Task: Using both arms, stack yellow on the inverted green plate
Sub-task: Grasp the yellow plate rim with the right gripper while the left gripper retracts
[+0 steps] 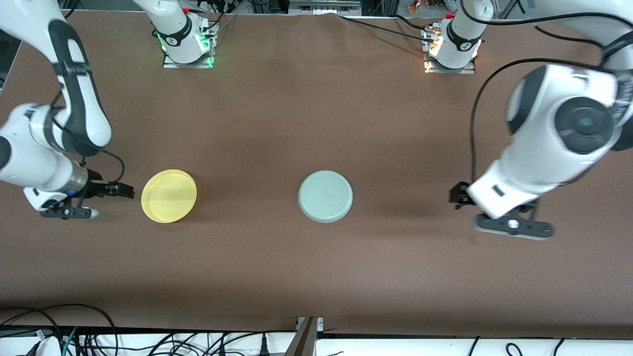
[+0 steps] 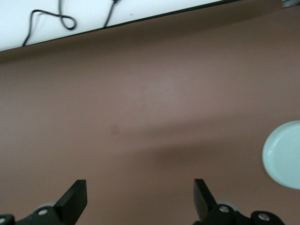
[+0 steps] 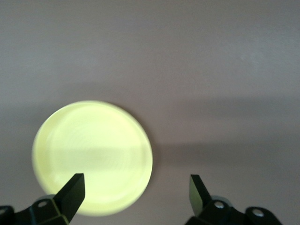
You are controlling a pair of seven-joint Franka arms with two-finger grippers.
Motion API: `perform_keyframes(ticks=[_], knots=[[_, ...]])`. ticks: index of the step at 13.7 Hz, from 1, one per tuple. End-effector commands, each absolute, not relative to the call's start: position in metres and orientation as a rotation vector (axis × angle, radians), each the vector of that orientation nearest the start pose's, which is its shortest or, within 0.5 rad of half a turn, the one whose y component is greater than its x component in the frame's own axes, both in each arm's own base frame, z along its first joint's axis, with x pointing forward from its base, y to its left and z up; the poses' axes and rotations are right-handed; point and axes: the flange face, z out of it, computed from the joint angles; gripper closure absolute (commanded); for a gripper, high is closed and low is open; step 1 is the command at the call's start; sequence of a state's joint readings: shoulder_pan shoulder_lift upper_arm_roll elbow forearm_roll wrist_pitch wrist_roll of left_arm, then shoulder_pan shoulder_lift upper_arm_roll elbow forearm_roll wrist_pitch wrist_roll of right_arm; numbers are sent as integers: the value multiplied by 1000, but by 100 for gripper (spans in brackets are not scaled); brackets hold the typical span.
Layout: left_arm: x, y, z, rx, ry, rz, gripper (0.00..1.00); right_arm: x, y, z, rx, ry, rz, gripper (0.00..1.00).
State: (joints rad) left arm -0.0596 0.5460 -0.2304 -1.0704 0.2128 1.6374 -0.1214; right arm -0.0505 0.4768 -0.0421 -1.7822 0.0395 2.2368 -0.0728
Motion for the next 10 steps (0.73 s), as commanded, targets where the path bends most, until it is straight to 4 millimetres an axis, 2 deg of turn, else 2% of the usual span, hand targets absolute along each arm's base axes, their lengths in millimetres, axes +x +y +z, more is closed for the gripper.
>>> perform_keyframes(ticks=[1, 2, 4, 5, 6, 7, 10], knots=[[679, -82, 537, -3115, 149, -26, 0, 646, -68, 237, -3132, 104, 41, 28], [675, -63, 536, -3148, 116, -3, 0, 641, -69, 216, -3128, 94, 94, 34], [665, -32, 541, -3153, 122, 11, 0, 637, -74, 190, -3117, 107, 128, 43], [659, -18, 544, -3149, 110, 13, 0, 637, -73, 189, -3117, 105, 123, 59], [654, -5, 546, -3145, 94, 16, 0, 637, -70, 190, -3113, 104, 135, 86], [648, 4, 547, -3149, 80, 28, 0, 638, -69, 193, -3114, 98, 130, 100], [630, 21, 547, -3145, 34, 60, 0, 637, -63, 198, -3105, 82, 165, 100]])
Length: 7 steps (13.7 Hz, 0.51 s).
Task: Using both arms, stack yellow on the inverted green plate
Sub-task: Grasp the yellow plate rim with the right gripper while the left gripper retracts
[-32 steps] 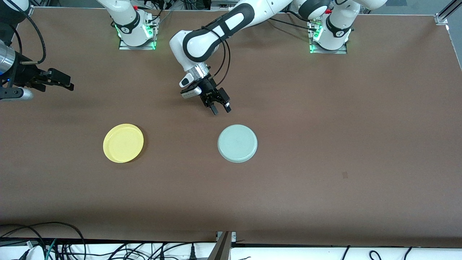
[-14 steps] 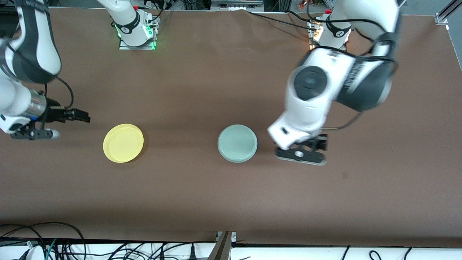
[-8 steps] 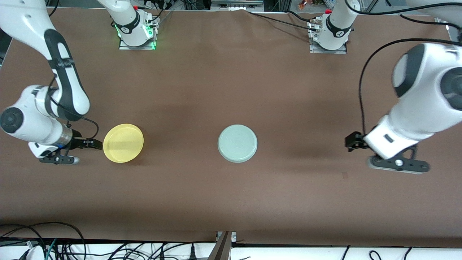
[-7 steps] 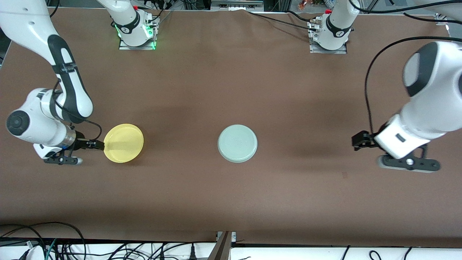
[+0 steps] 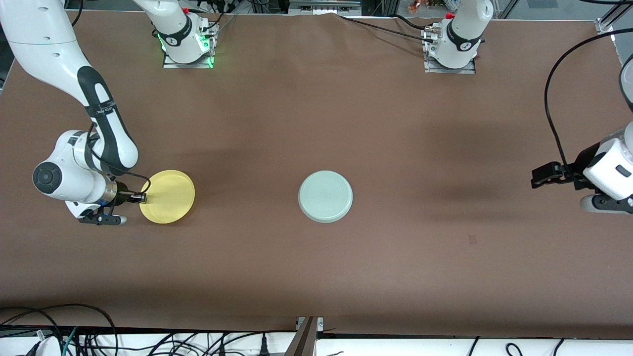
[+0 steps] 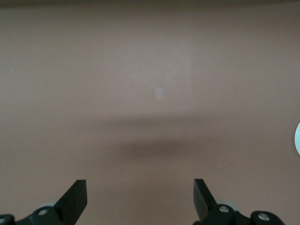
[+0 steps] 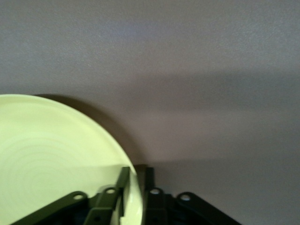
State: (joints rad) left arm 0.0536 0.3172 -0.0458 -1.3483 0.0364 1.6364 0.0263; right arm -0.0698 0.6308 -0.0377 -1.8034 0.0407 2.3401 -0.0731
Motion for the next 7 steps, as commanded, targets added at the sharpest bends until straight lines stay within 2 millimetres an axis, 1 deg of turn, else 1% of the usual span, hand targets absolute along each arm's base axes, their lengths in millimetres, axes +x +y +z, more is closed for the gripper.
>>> perform_keyframes(ticks=[1, 2, 4, 5, 6, 7], knots=[[626, 21, 548, -3144, 34, 62, 0, 639, -54, 209, -3090, 72, 187, 100], [627, 21, 547, -3144, 36, 65, 0, 639, -48, 228, -3060, 89, 211, 100], [629, 22, 543, -3144, 34, 77, 0, 650, -16, 274, -2941, 128, 211, 100], [633, 24, 537, -3145, 33, 91, 0, 659, 7, 294, -2879, 143, 200, 100], [634, 24, 535, -3146, 31, 94, 0, 665, 32, 310, -2850, 148, 206, 100], [634, 24, 534, -3149, 30, 93, 0, 667, 67, 320, -2837, 134, 214, 100]])
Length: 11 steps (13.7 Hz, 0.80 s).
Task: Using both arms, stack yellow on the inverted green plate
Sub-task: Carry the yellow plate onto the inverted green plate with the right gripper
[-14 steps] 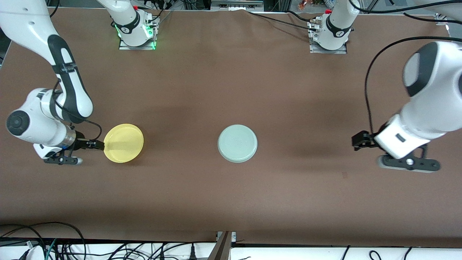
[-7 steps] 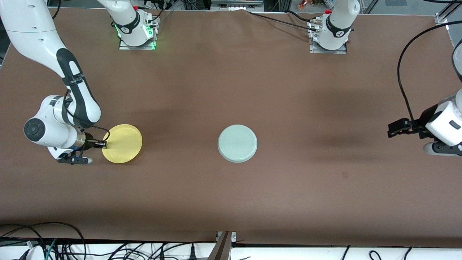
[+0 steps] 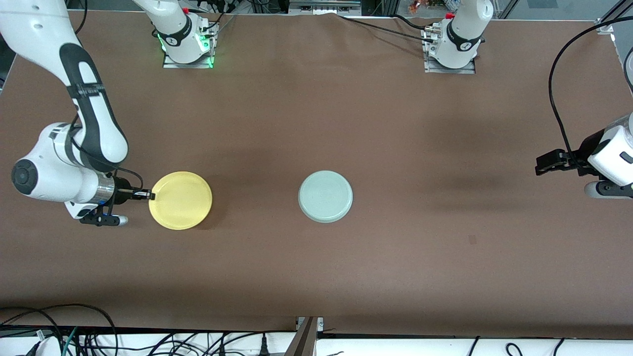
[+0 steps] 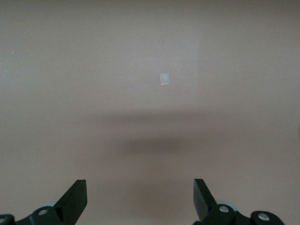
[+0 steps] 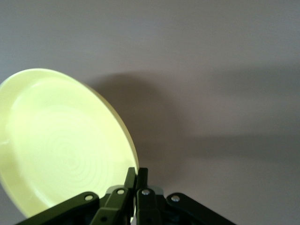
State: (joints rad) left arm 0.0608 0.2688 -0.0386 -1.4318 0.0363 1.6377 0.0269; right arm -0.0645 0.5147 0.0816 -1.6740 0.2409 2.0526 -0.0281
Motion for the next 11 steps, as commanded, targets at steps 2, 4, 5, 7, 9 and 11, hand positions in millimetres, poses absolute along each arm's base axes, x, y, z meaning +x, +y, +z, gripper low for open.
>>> perform_keyframes(ticks=[2, 4, 5, 7, 9, 11], knots=[[636, 25, 533, -3160, 24, 91, 0, 661, 133, 311, -2822, 101, 260, 100], [636, 29, 530, -3160, 12, 98, 0, 646, 213, 290, -2831, 108, 325, 100], [637, 28, 530, -3161, 16, 98, 0, 639, 255, 288, -2837, 93, 313, 100], [638, 28, 536, -3159, 17, 79, 0, 623, 307, 262, -2842, 65, 323, 100], [638, 24, 536, -3160, 24, 76, 0, 619, 339, 250, -2831, 112, 217, 100], [638, 23, 537, -3159, 26, 74, 0, 610, 373, 243, -2816, 119, 127, 100]])
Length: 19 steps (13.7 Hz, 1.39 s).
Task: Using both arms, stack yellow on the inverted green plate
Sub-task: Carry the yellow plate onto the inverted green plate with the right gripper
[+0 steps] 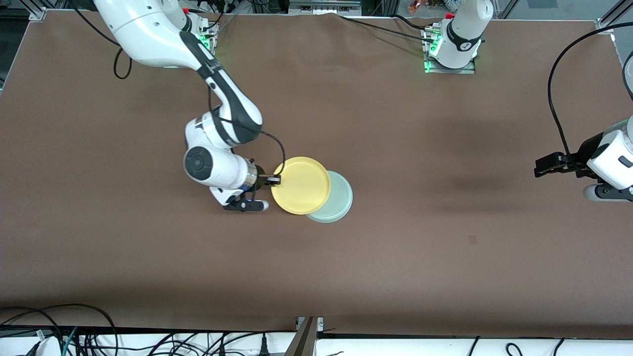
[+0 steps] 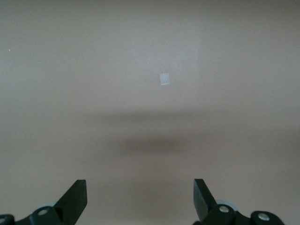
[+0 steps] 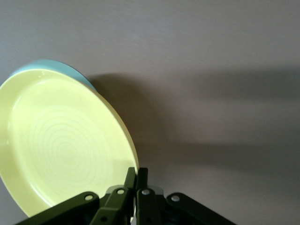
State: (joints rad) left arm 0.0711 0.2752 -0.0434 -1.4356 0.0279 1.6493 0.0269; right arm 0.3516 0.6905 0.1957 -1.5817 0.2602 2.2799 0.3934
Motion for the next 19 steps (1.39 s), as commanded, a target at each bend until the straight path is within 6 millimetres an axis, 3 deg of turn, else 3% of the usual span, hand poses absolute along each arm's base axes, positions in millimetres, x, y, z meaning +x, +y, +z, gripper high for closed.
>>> perform_keyframes(ticks=[1, 4, 6, 11, 12, 13, 14, 17, 19], knots=[[638, 23, 536, -3161, 26, 76, 0, 610, 377, 237, -2808, 133, 107, 100], [639, 23, 536, -3161, 26, 78, 0, 608, 393, 216, -2788, 128, 34, 100], [638, 24, 536, -3162, 26, 76, 0, 595, 414, 205, -2790, 96, 39, 100], [638, 25, 536, -3161, 24, 76, 0, 600, 419, 205, -2782, 67, 19, 100], [638, 25, 536, -3162, 23, 76, 0, 603, 414, 207, -2781, 78, 18, 79], [638, 25, 536, -3162, 23, 76, 0, 606, 411, 211, -2779, 87, 14, 46], [638, 25, 536, -3162, 23, 76, 0, 609, 408, 214, -2778, 96, 6, 0], [638, 25, 536, -3162, 26, 76, 0, 616, 400, 261, -2784, 88, -33, 0], [638, 26, 536, -3162, 23, 76, 0, 630, 366, 309, -2838, 105, -26, 0]])
